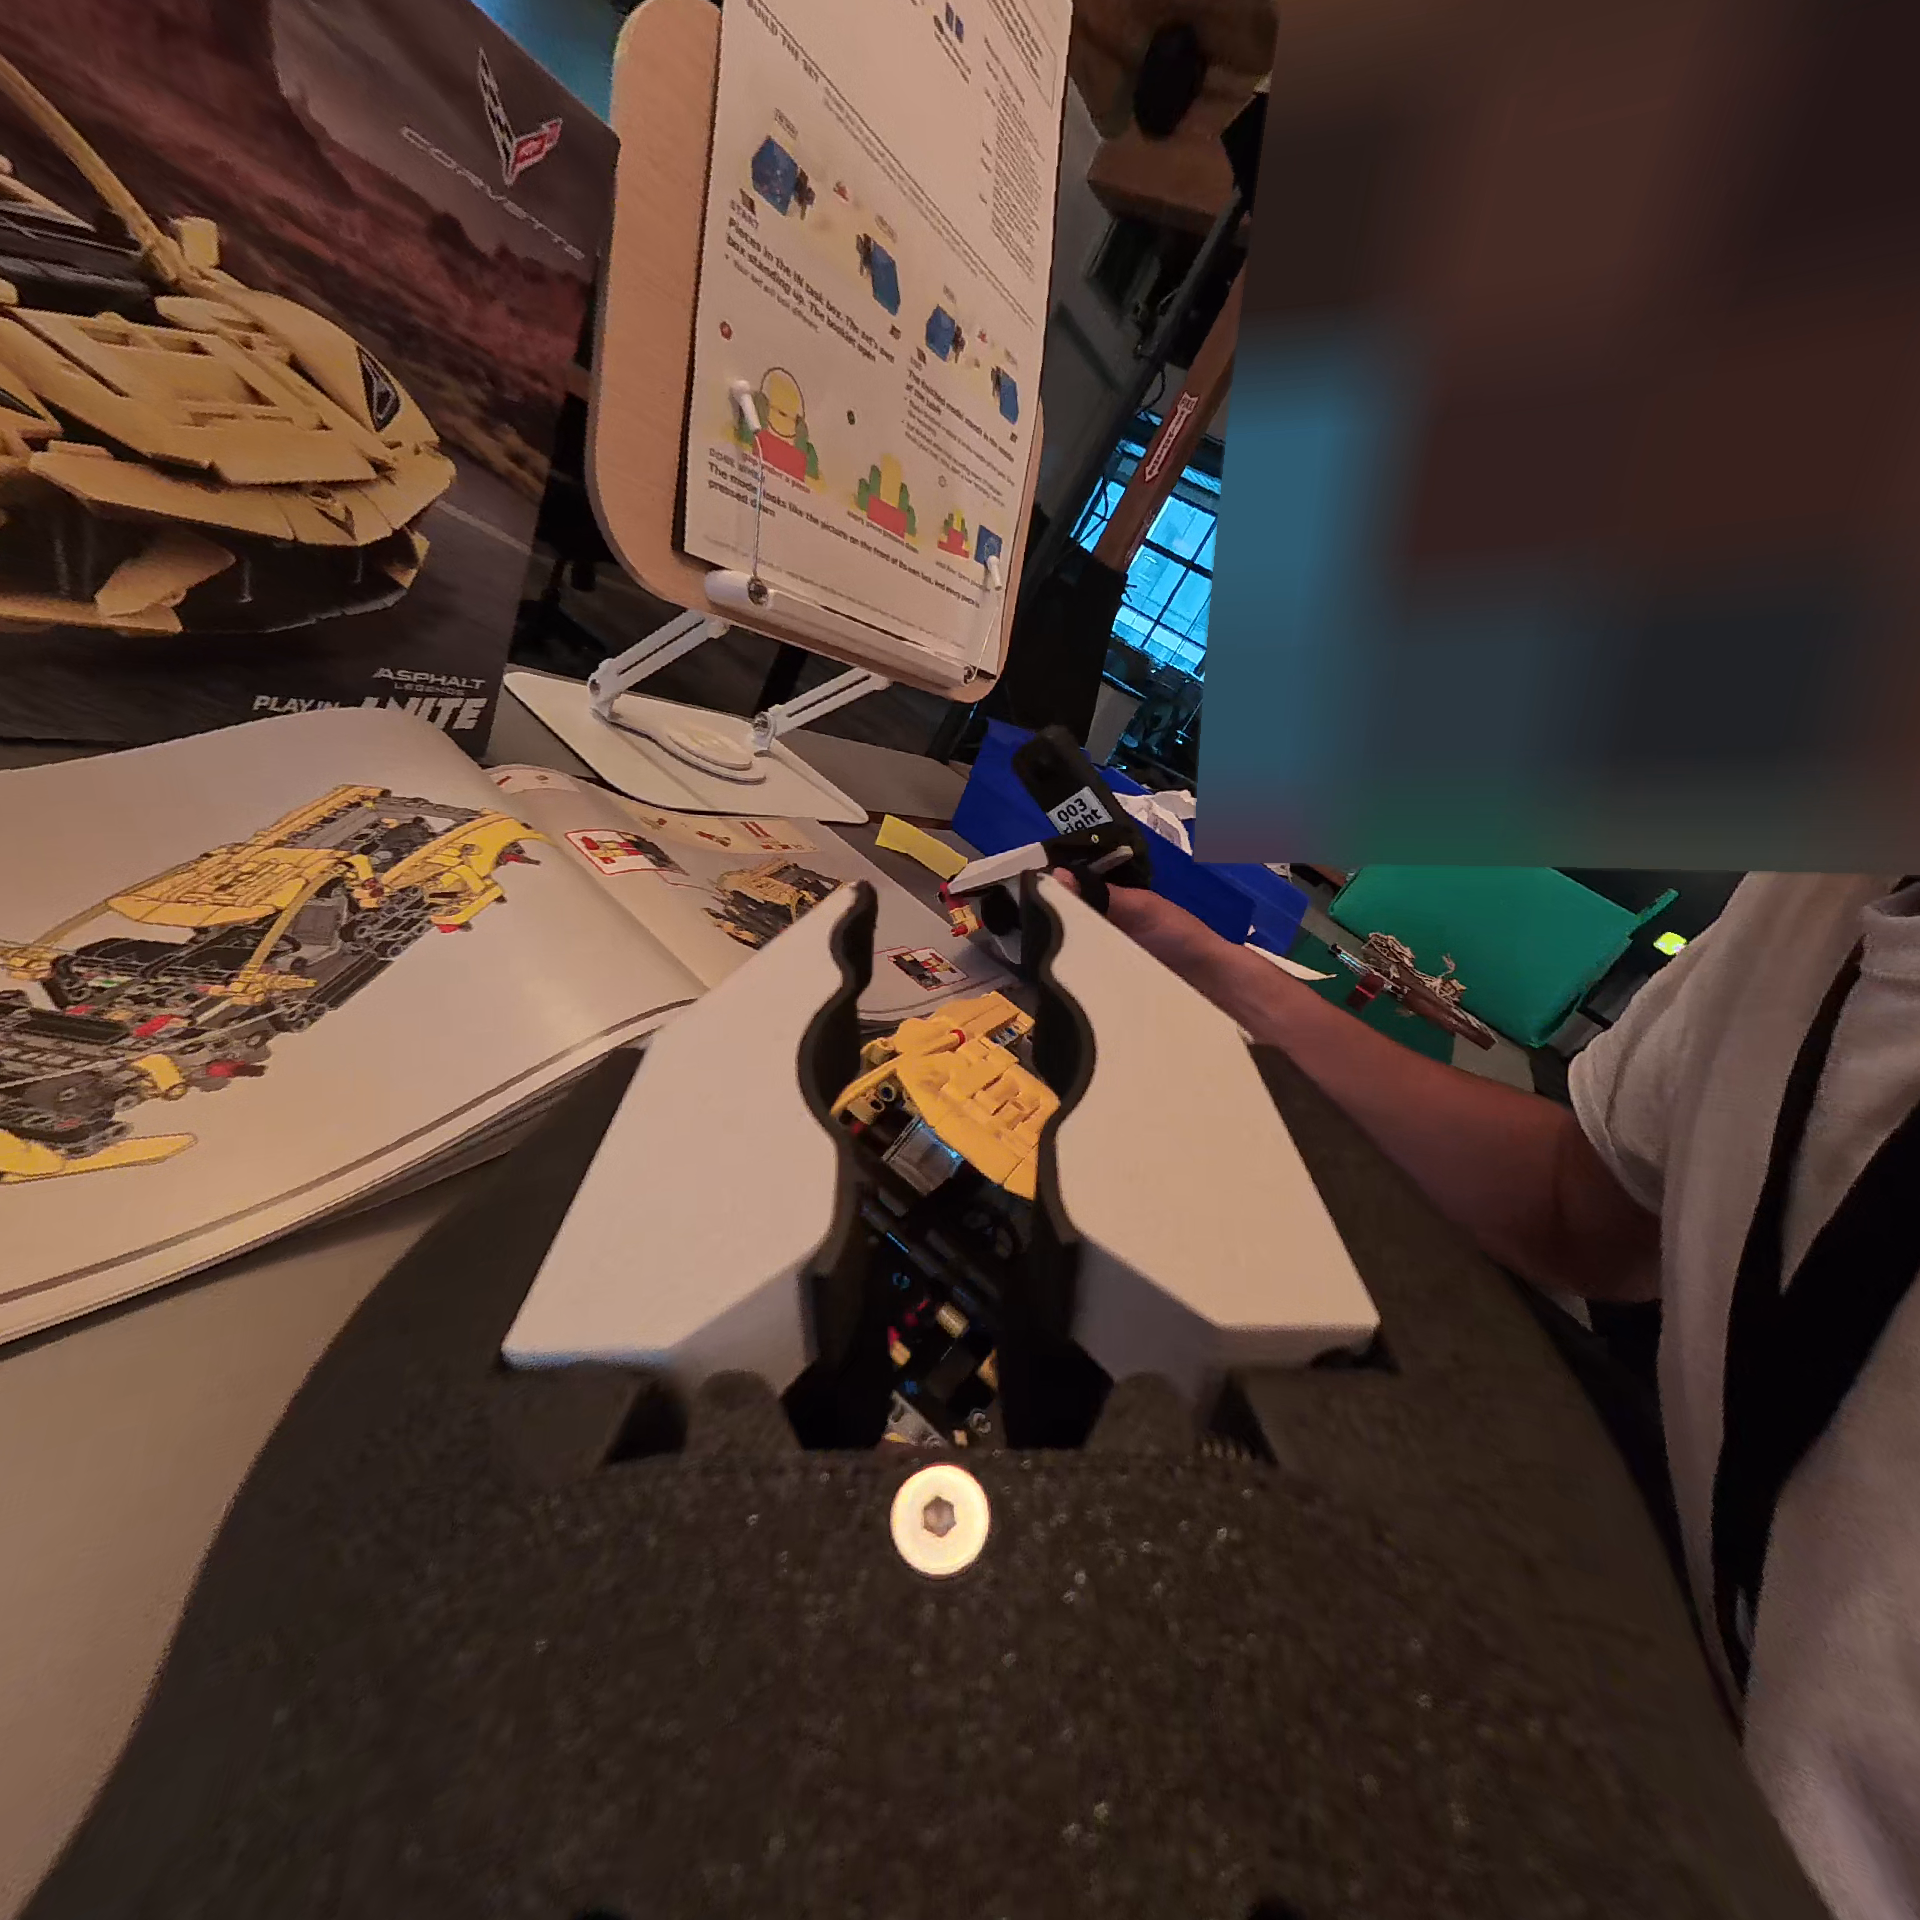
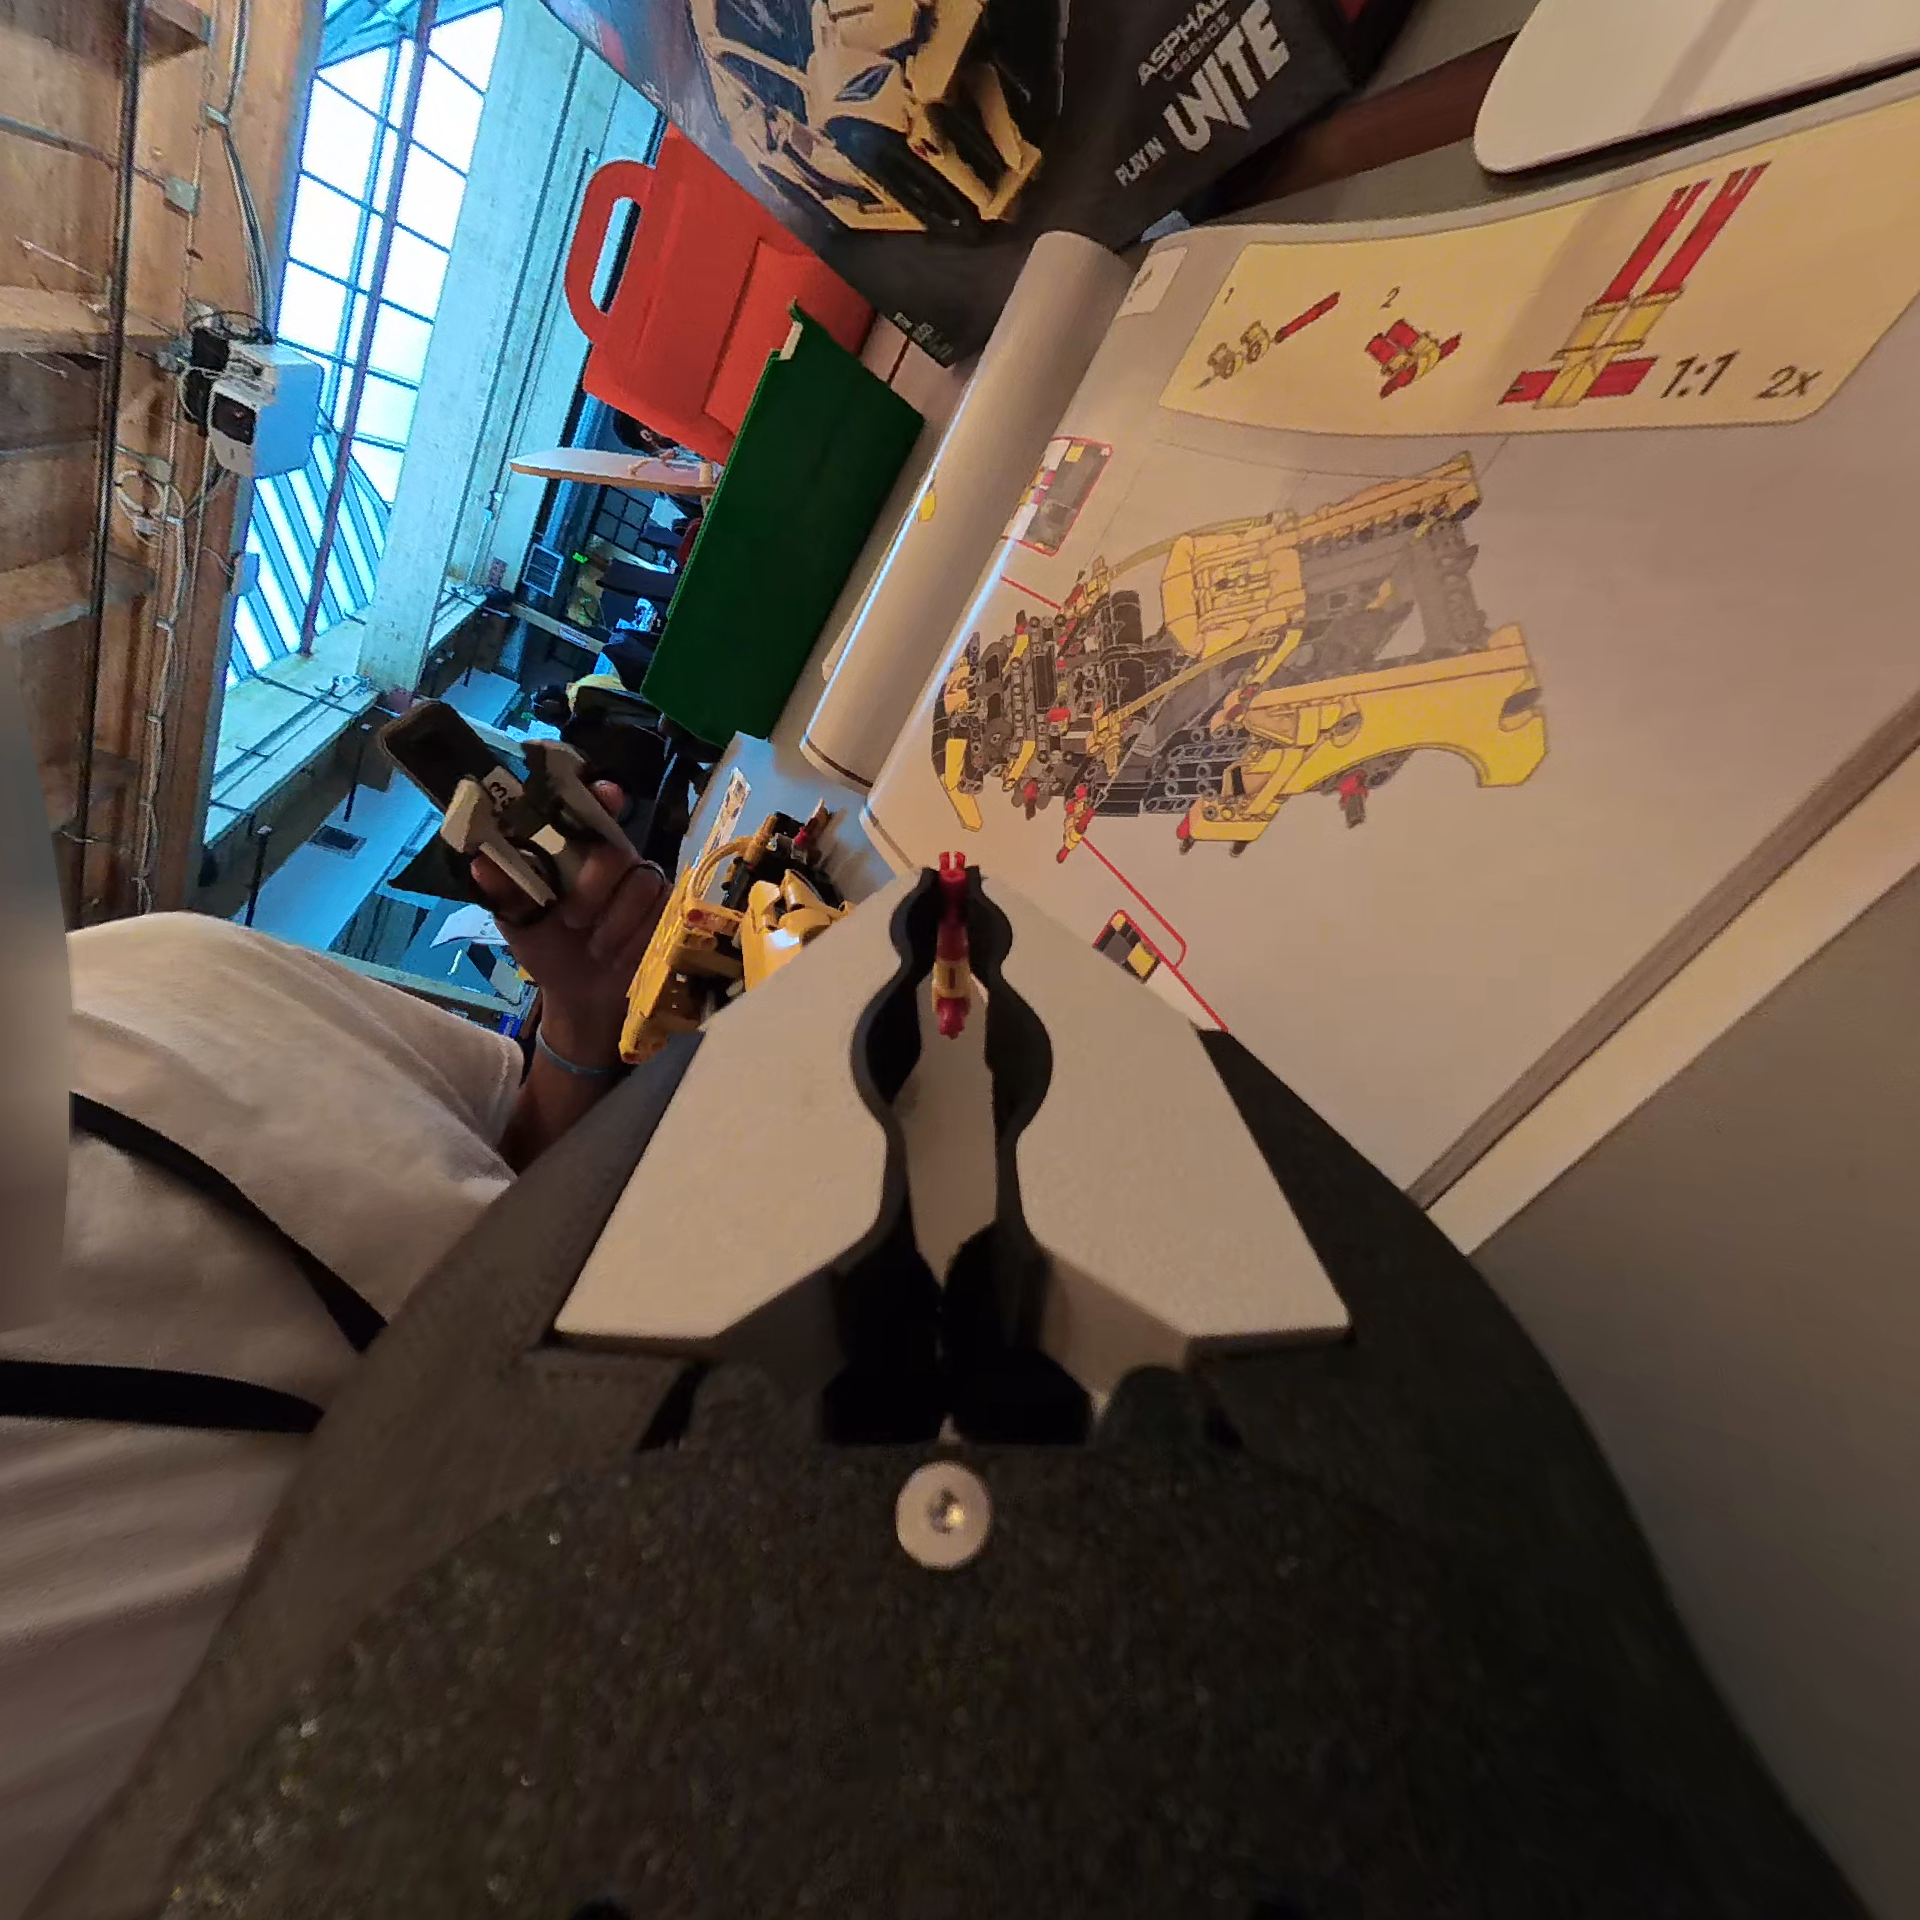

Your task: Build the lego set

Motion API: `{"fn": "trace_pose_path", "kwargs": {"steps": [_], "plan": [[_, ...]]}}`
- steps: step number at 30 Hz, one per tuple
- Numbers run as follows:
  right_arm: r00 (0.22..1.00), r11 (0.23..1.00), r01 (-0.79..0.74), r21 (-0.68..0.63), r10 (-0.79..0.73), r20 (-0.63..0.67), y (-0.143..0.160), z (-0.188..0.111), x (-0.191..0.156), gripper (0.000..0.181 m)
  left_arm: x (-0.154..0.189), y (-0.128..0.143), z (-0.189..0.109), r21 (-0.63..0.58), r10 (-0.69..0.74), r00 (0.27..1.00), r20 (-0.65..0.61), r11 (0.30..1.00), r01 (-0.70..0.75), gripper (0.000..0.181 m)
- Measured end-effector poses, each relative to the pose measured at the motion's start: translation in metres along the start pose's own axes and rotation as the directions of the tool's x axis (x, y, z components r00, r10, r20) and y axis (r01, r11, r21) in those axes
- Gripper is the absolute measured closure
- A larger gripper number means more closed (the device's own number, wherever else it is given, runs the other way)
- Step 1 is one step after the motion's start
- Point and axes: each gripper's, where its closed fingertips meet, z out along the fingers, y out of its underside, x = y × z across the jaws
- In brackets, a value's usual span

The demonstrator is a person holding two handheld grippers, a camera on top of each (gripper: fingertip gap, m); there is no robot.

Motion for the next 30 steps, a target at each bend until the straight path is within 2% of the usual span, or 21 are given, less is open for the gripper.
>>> {"fn": "trace_pose_path", "kwargs": {"steps": [30], "plan": [[0.999,1.000,-0.022,-0.003,0.022,0.031,0.0007,-0.0013,-0.0023,0.179,0.0002,0.0030,0.0015,-0.007,-0.079,0.996,-0.040,0.997,0.079,0.154]]}}
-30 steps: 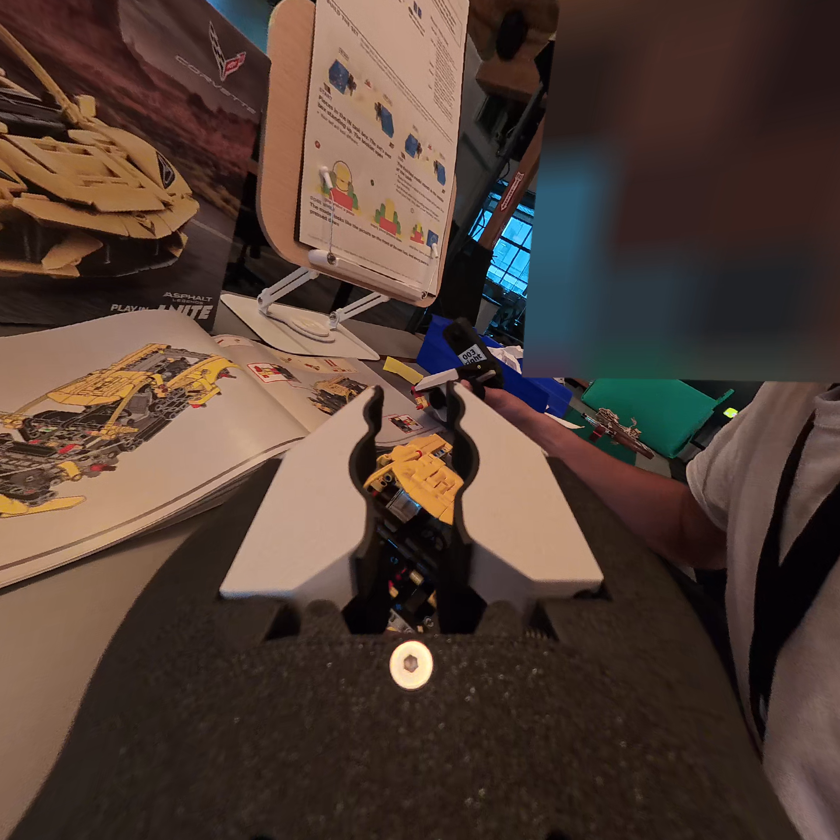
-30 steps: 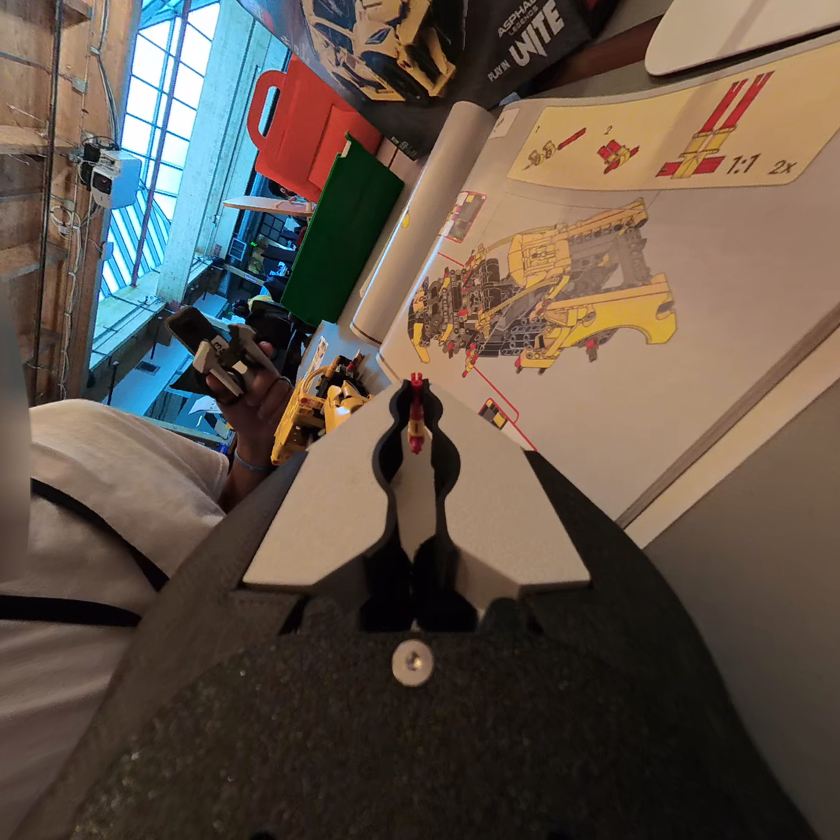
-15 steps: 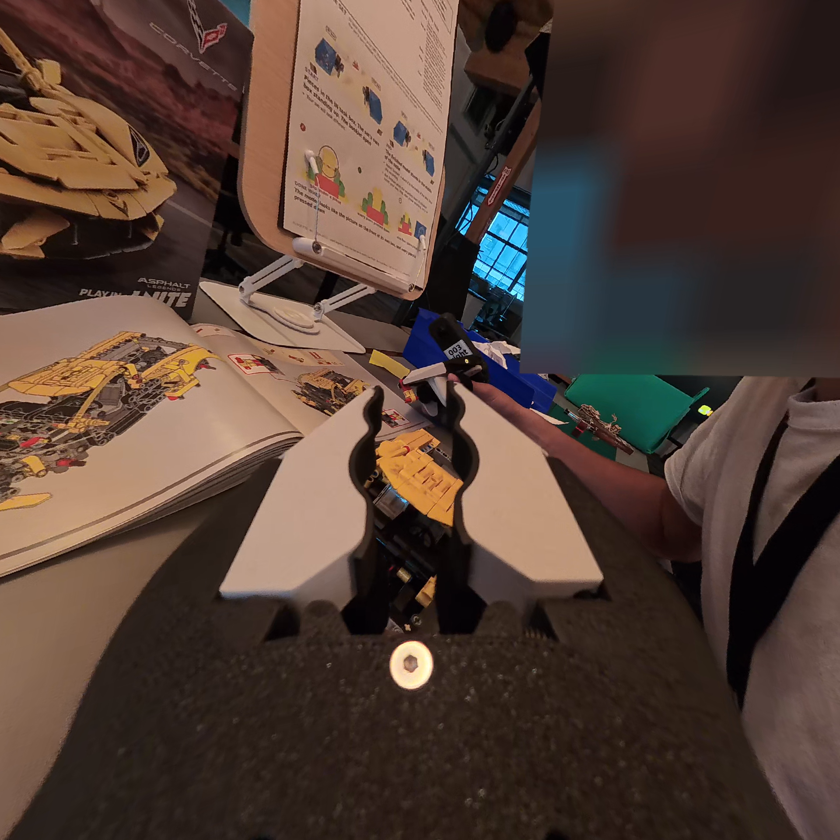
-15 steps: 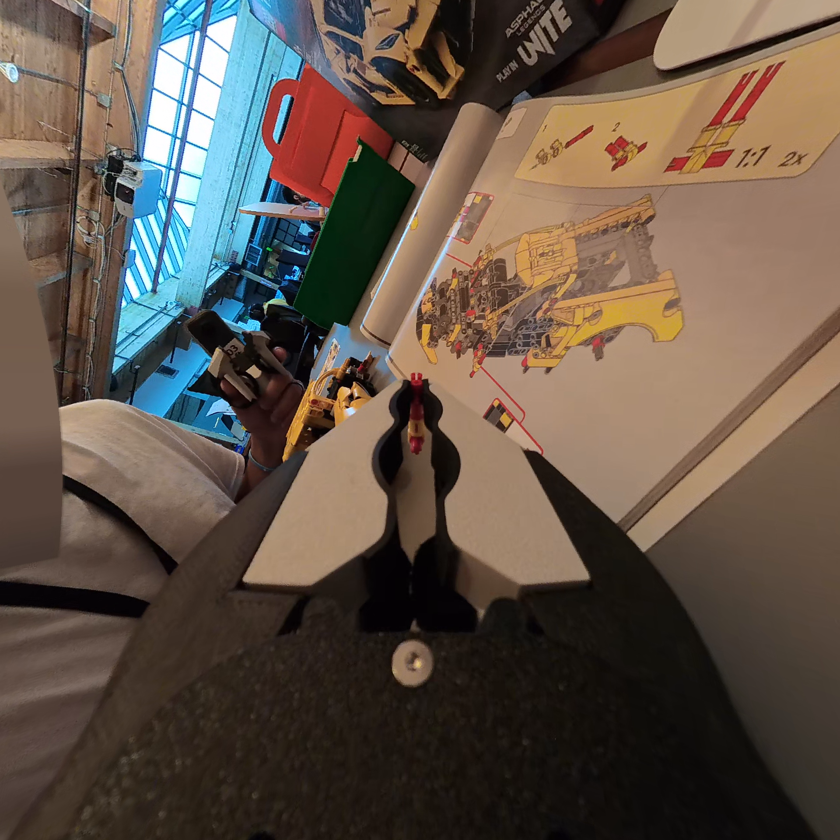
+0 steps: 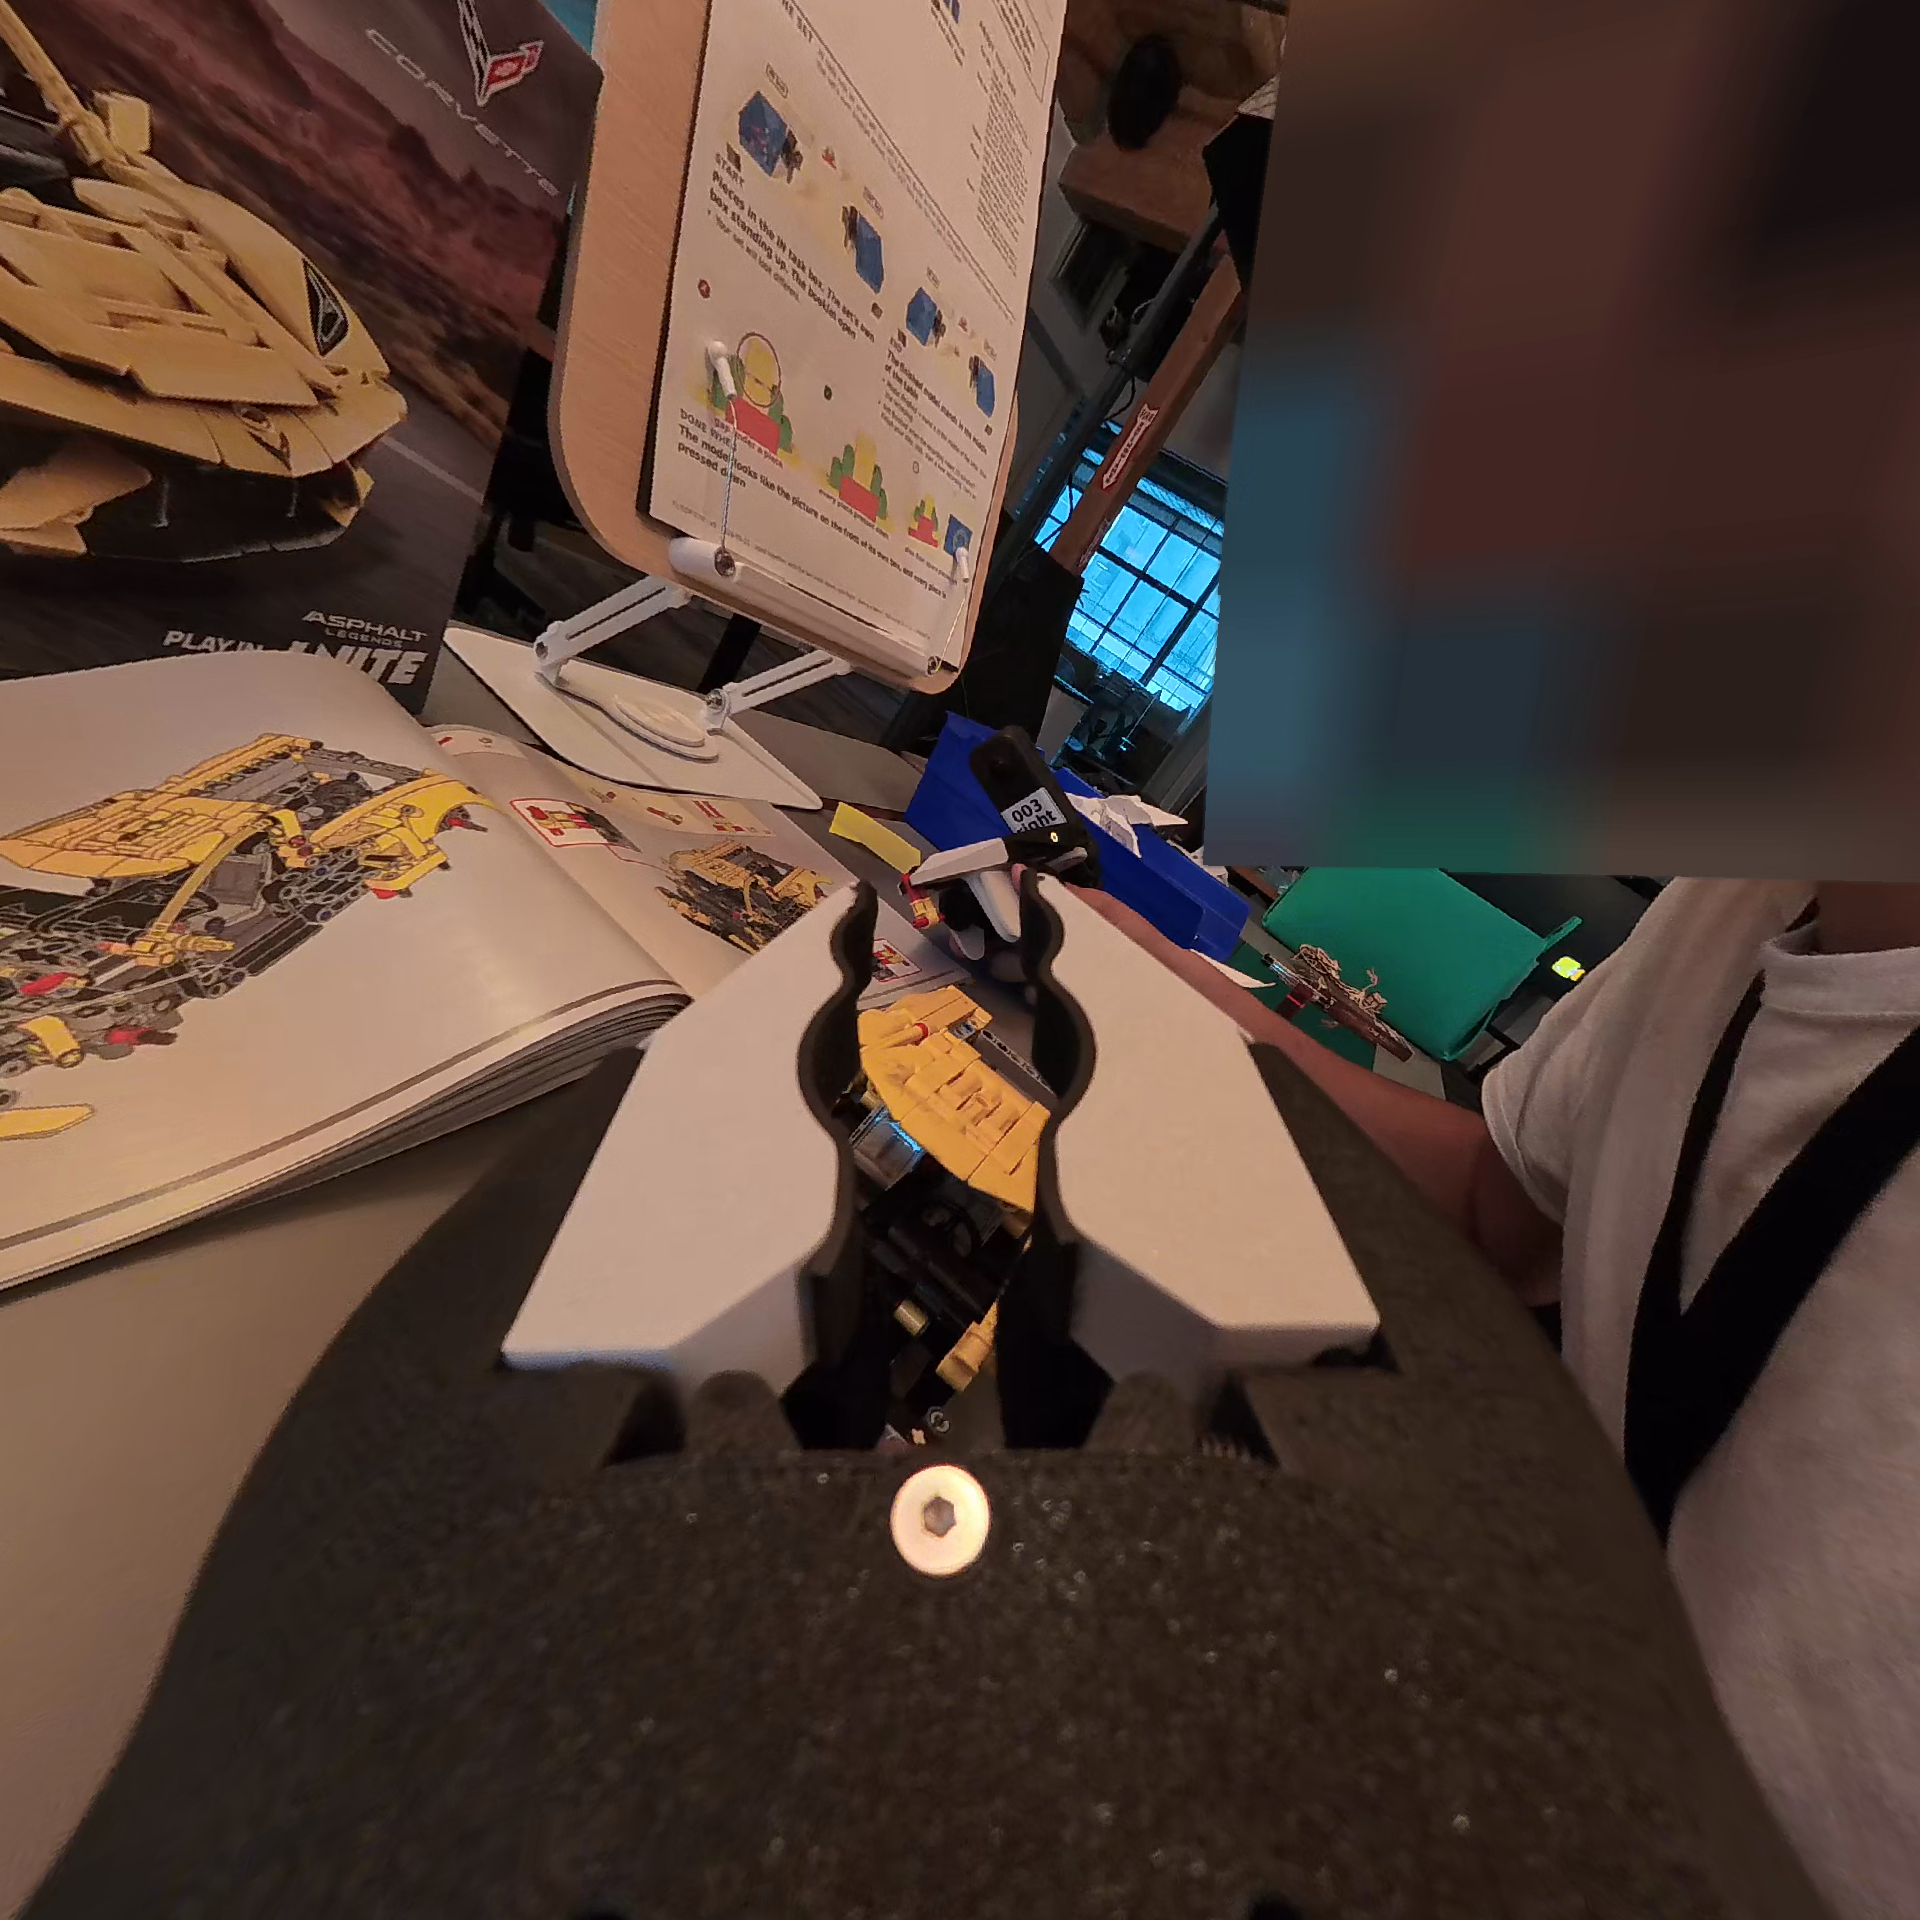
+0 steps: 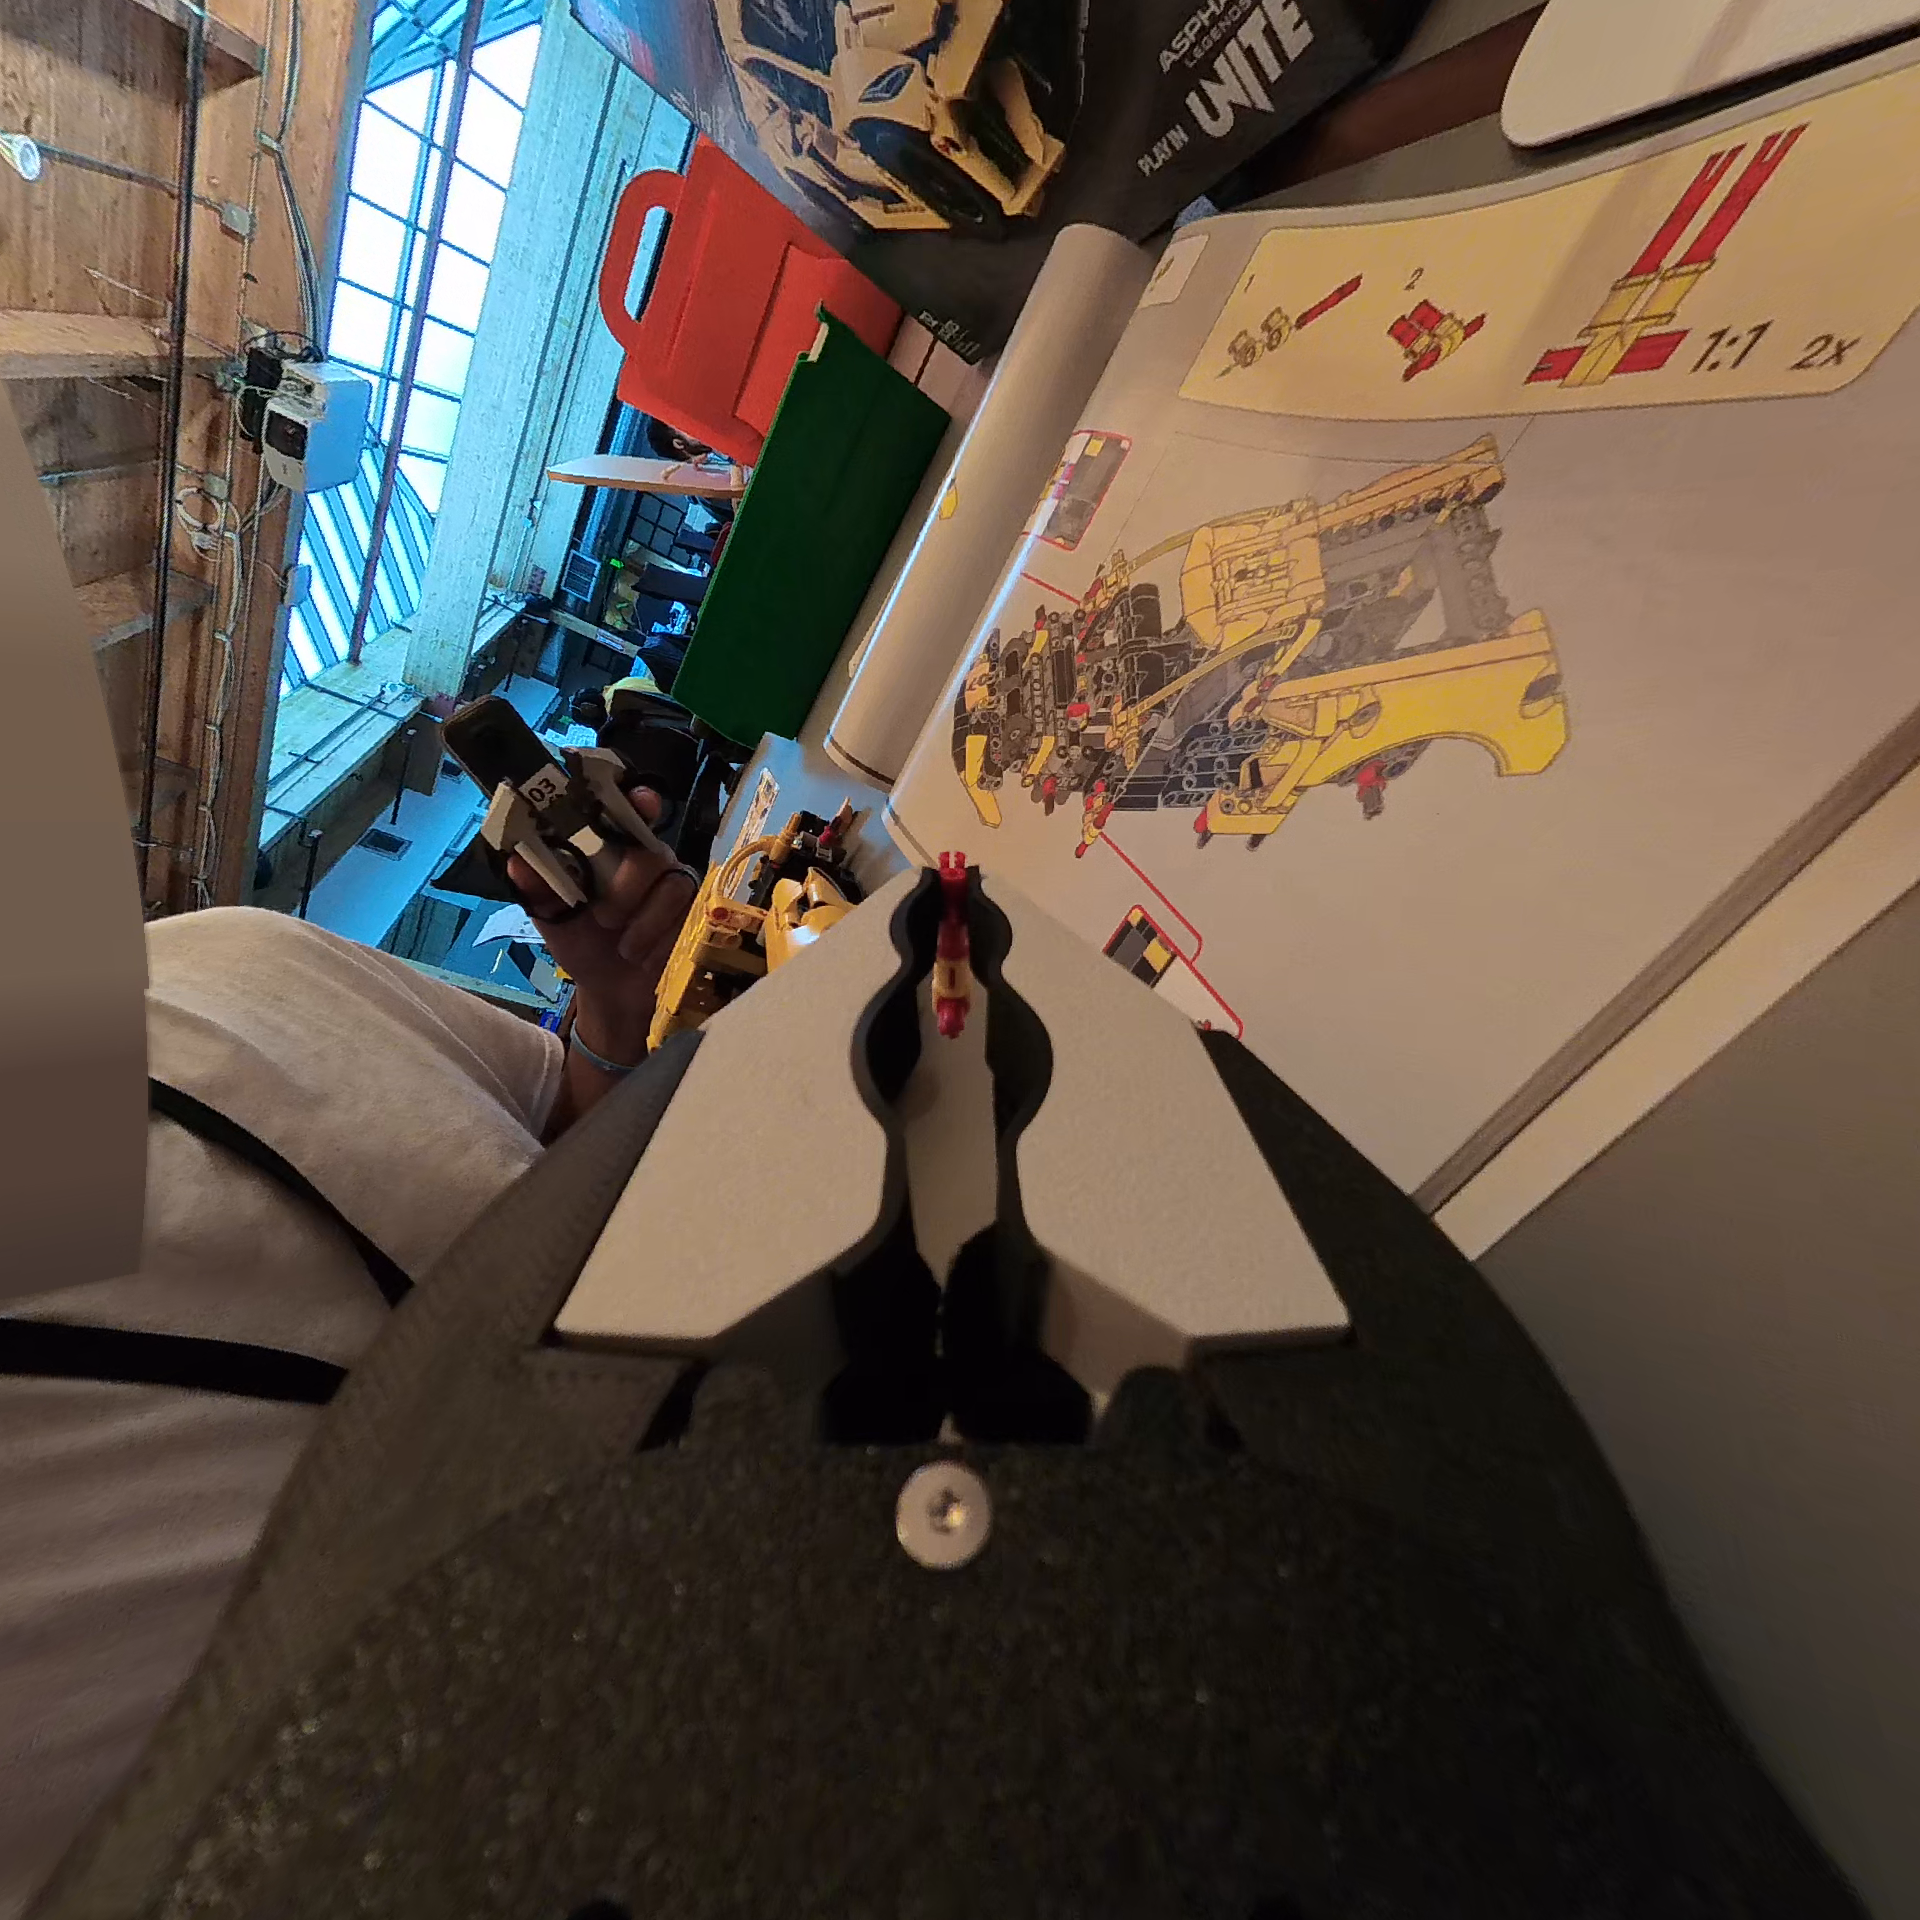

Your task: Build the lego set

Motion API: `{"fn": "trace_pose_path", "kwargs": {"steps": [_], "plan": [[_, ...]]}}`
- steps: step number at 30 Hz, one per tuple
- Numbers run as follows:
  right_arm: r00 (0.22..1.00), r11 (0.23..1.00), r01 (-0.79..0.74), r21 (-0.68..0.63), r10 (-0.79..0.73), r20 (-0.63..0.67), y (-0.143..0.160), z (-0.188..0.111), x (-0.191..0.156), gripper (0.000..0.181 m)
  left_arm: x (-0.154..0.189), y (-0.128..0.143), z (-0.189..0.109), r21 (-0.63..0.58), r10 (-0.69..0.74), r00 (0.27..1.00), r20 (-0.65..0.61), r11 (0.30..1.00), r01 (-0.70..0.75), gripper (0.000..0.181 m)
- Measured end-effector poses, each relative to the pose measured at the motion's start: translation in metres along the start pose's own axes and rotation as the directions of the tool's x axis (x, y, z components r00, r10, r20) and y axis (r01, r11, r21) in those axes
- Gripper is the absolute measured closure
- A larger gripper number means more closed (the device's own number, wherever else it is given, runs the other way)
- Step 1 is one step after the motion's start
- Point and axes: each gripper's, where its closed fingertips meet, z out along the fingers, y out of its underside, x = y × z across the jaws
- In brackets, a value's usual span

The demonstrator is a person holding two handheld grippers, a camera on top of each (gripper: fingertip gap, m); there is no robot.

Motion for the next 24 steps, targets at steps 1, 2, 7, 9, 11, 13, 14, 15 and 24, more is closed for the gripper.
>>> {"fn": "trace_pose_path", "kwargs": {"steps": [1,2,7,9,11,13,14,15,24], "plan": [[1.000,1.000,0.000,0.000,0.000,0.000,0.000,0.000,0.000,0.179,0.000,0.000,0.000,-0.001,0.002,1.000,0.001,1.000,-0.002,0.154],[1.000,1.000,0.001,0.000,-0.001,-0.001,0.000,0.000,0.000,0.179,0.000,0.000,0.000,-0.001,0.004,1.000,0.002,1.000,-0.004,0.154],[1.000,0.999,0.023,-0.033,-0.024,-0.013,0.005,0.002,0.001,0.179,-0.008,0.009,-0.004,-0.030,0.026,0.999,0.045,0.999,-0.025,0.153],[0.998,0.995,0.060,-0.078,-0.060,0.009,0.012,0.004,-0.005,0.179,-0.009,0.011,-0.006,-0.030,0.009,0.999,0.048,1.000,-0.007,0.153],[0.996,0.989,0.092,-0.117,-0.091,0.008,0.019,0.007,-0.006,0.179,-0.007,0.007,-0.008,-0.014,0.005,0.999,0.046,1.000,-0.005,0.154],[0.991,0.978,0.129,-0.165,-0.123,0.045,0.028,0.010,-0.013,0.179,-0.006,0.003,-0.011,0.009,0.010,0.999,0.048,1.000,-0.011,0.154],[0.989,0.971,0.145,-0.190,-0.137,0.055,0.033,0.011,-0.015,0.179,-0.006,0.001,-0.013,0.017,0.009,0.999,0.049,1.000,-0.010,0.154],[0.988,0.966,0.155,-0.209,-0.146,0.056,0.037,0.011,-0.016,0.179,-0.007,0.000,-0.015,0.025,0.000,0.999,0.052,1.000,-0.001,0.154],[0.969,0.888,0.242,-0.391,-0.205,0.135,0.099,0.012,-0.058,0.179,-0.017,-0.011,-0.026,0.080,0.015,0.991,0.134,0.996,-0.026,0.154]]}}
